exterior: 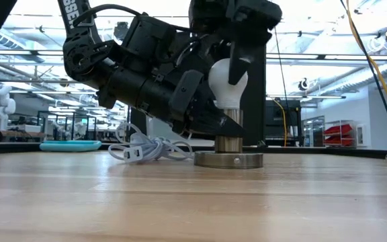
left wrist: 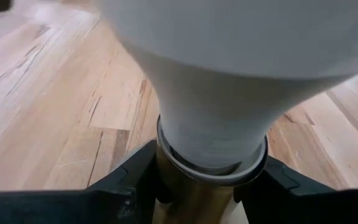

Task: Screw lightbulb
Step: Remove the light bulb from the lamp

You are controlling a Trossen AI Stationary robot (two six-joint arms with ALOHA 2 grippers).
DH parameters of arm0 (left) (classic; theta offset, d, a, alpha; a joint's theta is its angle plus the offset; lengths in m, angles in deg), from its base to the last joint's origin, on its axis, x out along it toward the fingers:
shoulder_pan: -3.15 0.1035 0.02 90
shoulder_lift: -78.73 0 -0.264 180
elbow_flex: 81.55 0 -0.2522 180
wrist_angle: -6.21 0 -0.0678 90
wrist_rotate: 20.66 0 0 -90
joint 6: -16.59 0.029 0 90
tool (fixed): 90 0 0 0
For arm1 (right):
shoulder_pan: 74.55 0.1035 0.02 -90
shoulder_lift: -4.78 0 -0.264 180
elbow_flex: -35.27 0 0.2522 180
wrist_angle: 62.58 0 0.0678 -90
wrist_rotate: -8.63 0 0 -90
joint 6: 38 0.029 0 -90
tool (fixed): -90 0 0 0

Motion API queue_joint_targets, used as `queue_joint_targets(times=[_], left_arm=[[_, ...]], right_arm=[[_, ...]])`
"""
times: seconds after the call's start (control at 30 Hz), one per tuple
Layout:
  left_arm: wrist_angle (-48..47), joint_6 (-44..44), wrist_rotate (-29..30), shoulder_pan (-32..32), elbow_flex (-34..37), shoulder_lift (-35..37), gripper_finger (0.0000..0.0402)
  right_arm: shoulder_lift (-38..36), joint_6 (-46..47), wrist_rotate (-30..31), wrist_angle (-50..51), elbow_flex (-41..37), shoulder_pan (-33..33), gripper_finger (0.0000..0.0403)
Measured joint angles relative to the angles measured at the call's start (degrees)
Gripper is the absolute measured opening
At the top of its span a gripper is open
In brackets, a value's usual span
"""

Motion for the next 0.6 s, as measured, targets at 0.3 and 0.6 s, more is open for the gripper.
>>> queue_joint_targets(times=[0.3, 0.6], left_arm=[[0.0, 0.2, -0.2, 0.0, 0.0, 0.0, 0.0175], [0.0, 0.0, -0.2, -0.1, -0.1, 0.0, 0.0175]], right_arm=[[0.0, 19.5, -7.4, 0.0, 0.0, 0.4, 0.0372], [0.0, 38.0, -4.0, 0.1, 0.0, 0.9, 0.0373]])
